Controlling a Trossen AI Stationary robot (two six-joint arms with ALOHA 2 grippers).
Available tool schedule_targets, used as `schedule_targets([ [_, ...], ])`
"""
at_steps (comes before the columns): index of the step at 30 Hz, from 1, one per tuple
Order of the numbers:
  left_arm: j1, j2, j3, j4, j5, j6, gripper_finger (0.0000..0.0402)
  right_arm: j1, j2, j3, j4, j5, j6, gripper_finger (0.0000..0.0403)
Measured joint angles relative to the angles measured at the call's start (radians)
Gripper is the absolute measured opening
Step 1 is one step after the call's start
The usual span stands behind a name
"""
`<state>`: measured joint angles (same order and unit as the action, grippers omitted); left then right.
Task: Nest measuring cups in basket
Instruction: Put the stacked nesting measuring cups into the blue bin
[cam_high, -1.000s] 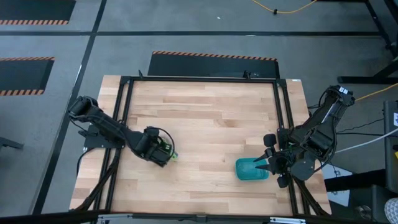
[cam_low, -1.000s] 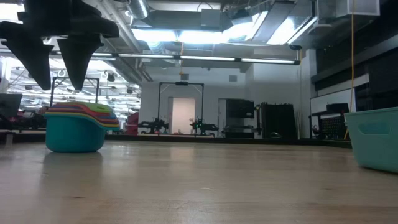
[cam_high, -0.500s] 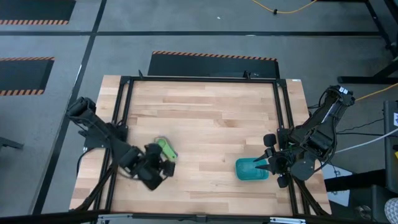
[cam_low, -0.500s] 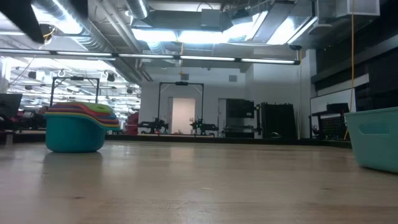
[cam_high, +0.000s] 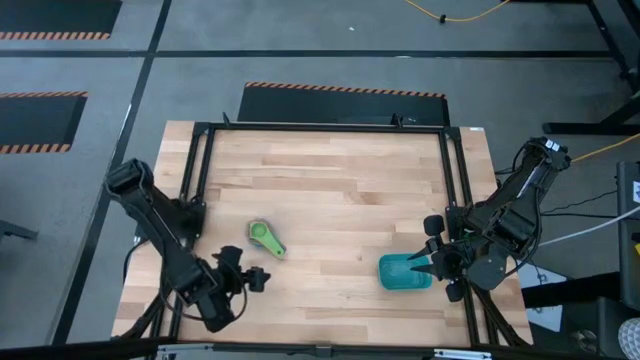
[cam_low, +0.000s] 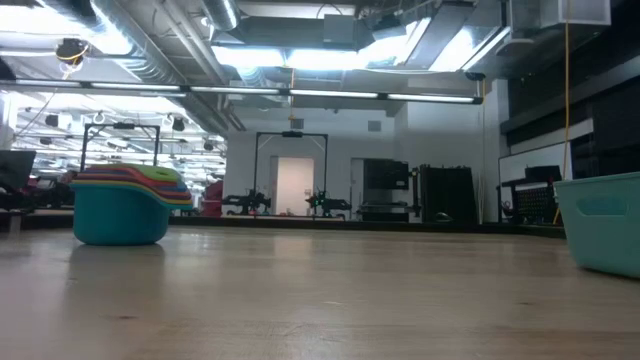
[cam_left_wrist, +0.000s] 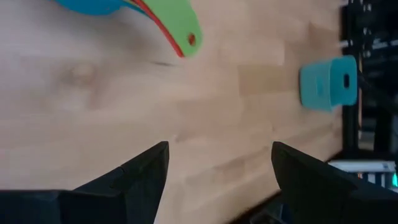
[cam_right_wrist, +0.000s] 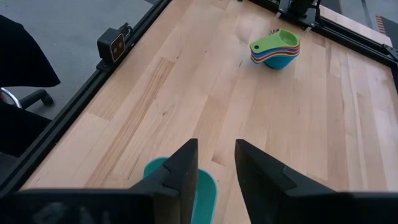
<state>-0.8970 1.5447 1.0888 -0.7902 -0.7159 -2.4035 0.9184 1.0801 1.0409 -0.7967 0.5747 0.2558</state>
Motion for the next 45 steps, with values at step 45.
schedule_targets([
  [45,0.211,0.287,-0.211,0.356,-0.273,-0.018,0.0275,0.0,0.0,0.0,0.015,0.0,-0.001,0.0112],
])
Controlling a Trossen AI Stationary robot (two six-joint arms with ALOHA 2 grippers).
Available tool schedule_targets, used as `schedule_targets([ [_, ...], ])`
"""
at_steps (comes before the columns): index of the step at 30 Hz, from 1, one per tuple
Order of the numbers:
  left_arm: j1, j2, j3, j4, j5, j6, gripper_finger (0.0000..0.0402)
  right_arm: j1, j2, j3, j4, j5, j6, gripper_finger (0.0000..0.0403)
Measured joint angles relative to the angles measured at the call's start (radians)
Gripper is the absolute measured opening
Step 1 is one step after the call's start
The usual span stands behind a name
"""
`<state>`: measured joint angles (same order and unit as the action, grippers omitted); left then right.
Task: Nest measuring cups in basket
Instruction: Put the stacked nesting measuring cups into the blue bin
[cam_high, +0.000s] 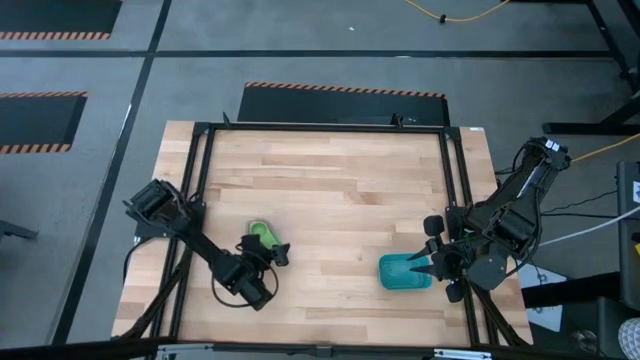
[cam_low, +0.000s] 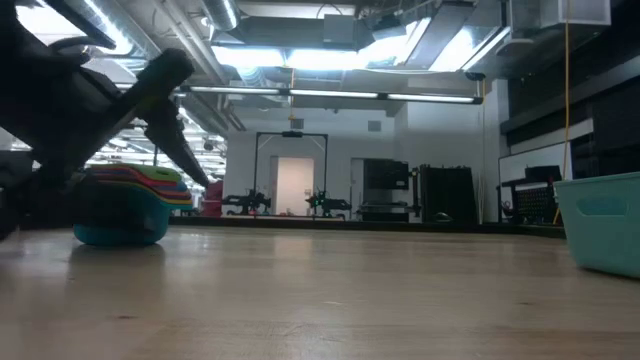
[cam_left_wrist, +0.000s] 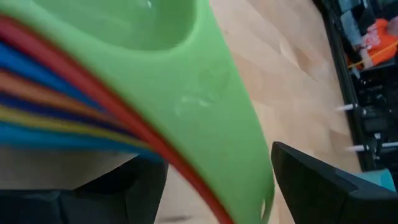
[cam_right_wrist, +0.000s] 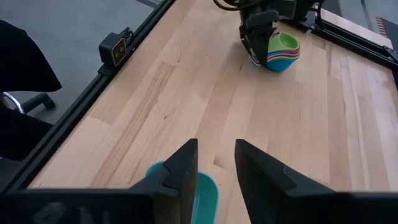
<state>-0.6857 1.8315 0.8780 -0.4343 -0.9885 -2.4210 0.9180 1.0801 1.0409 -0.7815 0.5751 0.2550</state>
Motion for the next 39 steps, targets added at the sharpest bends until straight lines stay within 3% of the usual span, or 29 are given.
schedule_targets([
  [9,0.018,0.003,0.0,-0.001,-0.061,0.015,0.0275,0.0,0.0,0.0,0.0,0.0,-0.001,0.0112],
  [23,0.027,0.003,0.0,-0.001,-0.07,0.059,0.0275,0.0,0.0,0.0,0.0,0.0,-0.002,0.0112],
  [30,0.017,0.003,0.0,0.002,-0.137,0.075,0.0275,0.0,0.0,0.0,0.0,0.0,-0.001,0.0112],
  [39,-0.022,0.003,0.0,0.003,-0.12,0.055,0.0275,0.0,0.0,0.0,0.0,0.0,-0.001,0.0112],
])
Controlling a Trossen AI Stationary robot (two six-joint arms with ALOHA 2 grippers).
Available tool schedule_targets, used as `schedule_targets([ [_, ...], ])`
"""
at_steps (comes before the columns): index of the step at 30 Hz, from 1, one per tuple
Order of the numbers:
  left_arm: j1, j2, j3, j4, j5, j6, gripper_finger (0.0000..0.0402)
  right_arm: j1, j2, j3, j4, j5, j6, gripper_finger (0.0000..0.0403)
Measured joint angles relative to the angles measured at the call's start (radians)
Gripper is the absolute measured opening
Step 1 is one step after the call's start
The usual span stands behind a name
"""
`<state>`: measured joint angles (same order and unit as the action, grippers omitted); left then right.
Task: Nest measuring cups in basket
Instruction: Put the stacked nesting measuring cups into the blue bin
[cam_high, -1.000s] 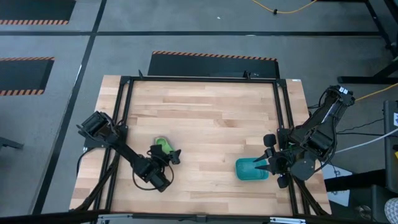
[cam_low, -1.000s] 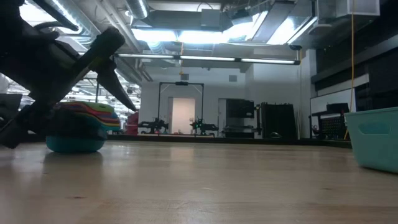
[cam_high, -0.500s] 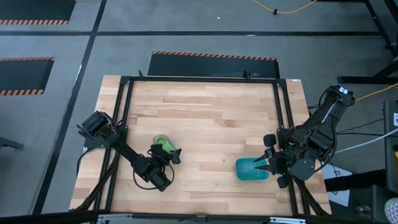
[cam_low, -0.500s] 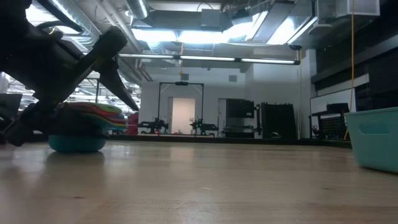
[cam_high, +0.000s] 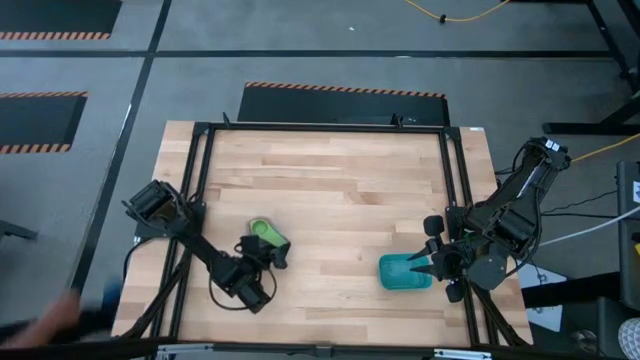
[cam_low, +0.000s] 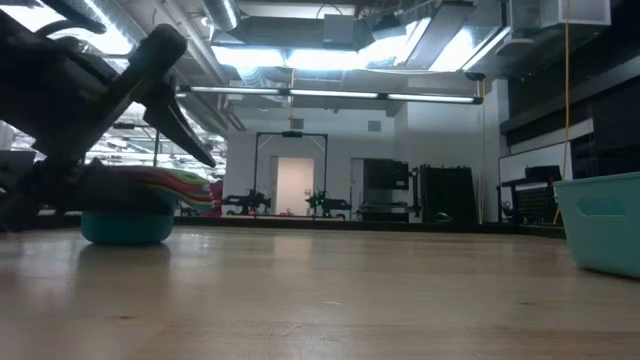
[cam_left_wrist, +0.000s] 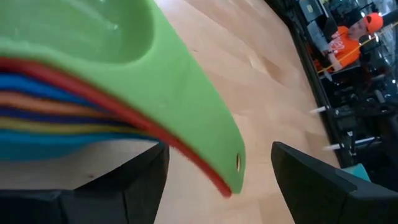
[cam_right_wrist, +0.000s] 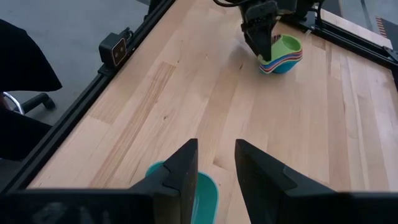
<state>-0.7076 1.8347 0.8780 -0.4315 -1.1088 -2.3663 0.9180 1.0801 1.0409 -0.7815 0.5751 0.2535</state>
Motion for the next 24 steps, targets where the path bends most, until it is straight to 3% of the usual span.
schedule_targets([
  [7,-0.016,0.0,0.0,-0.001,0.001,-0.009,0.0275,-0.054,0.0,0.0,0.013,0.105,-0.008,0.0112],
  [13,-0.015,0.0,0.0,-0.001,0.001,-0.009,0.0275,-0.227,0.013,0.0,0.07,0.13,-0.077,0.0112],
  [18,-0.015,0.0,0.0,-0.001,0.0,-0.009,0.0275,-0.407,0.092,0.0,0.202,0.036,-0.202,0.0112],
  [24,-0.015,0.0,0.0,-0.002,0.0,-0.009,0.0275,-0.579,0.249,0.0,0.424,-0.207,-0.355,0.0112],
])
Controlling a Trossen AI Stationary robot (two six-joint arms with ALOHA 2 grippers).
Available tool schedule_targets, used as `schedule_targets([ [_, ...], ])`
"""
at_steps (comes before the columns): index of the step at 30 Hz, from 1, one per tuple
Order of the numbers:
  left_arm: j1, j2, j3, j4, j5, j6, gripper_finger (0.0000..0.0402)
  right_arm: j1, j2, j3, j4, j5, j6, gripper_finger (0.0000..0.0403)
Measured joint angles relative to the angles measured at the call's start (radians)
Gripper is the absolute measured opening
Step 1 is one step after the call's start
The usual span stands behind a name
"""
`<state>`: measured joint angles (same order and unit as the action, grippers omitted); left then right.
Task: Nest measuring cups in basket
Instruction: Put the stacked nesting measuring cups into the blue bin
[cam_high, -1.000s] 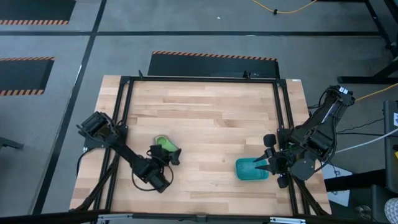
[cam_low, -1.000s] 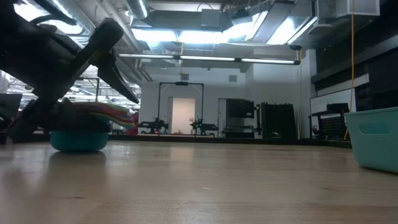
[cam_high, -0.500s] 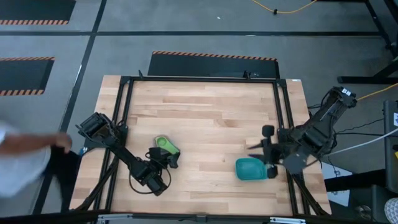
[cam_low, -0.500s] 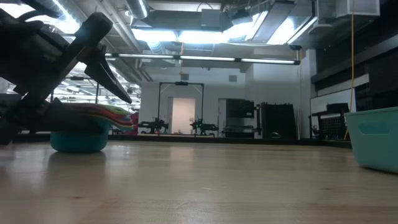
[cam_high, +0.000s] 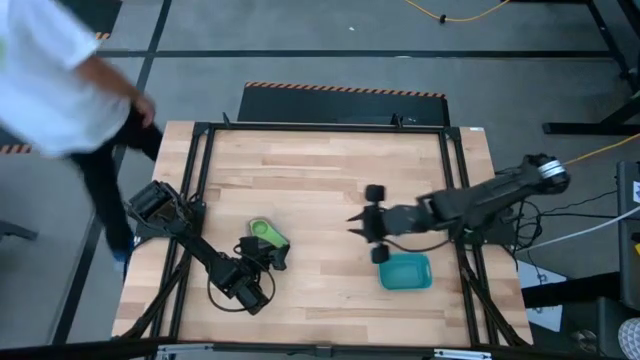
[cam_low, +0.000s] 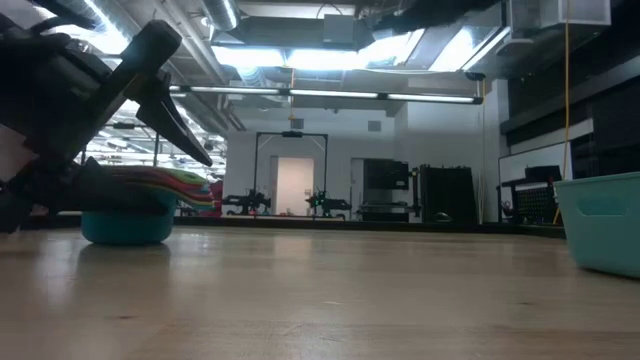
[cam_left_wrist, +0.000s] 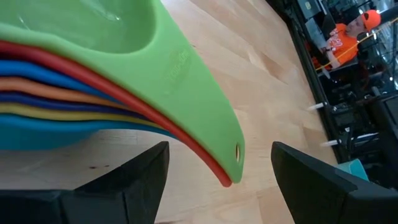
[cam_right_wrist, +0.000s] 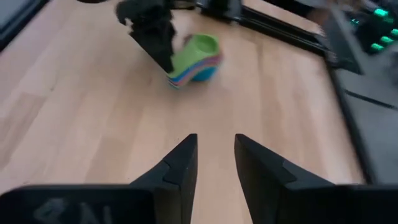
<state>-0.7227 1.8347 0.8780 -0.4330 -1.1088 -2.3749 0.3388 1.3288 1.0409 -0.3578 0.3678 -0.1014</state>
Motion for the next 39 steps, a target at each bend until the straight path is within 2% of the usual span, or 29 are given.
schedule_targets([
  [4,0.0,0.0,0.0,-0.002,0.0,0.002,0.0275,-0.072,0.116,0.0,0.147,-0.138,-0.041,0.0112],
  [7,0.0,0.0,0.0,-0.003,-0.002,0.002,0.0275,-0.11,0.201,0.0,0.232,-0.183,-0.062,0.0112],
  [18,0.0,0.0,0.0,-0.001,-0.008,0.001,0.0275,-0.207,0.484,0.0,0.543,-0.186,-0.055,0.0112],
  [32,0.001,0.0,0.0,0.0,-0.008,0.0,0.0275,-0.239,0.723,0.002,0.939,-0.187,-0.008,0.0112],
  [39,0.001,0.0,0.0,0.001,-0.003,-0.001,0.0275,-0.255,0.854,0.104,0.942,-0.187,-0.008,0.0112],
])
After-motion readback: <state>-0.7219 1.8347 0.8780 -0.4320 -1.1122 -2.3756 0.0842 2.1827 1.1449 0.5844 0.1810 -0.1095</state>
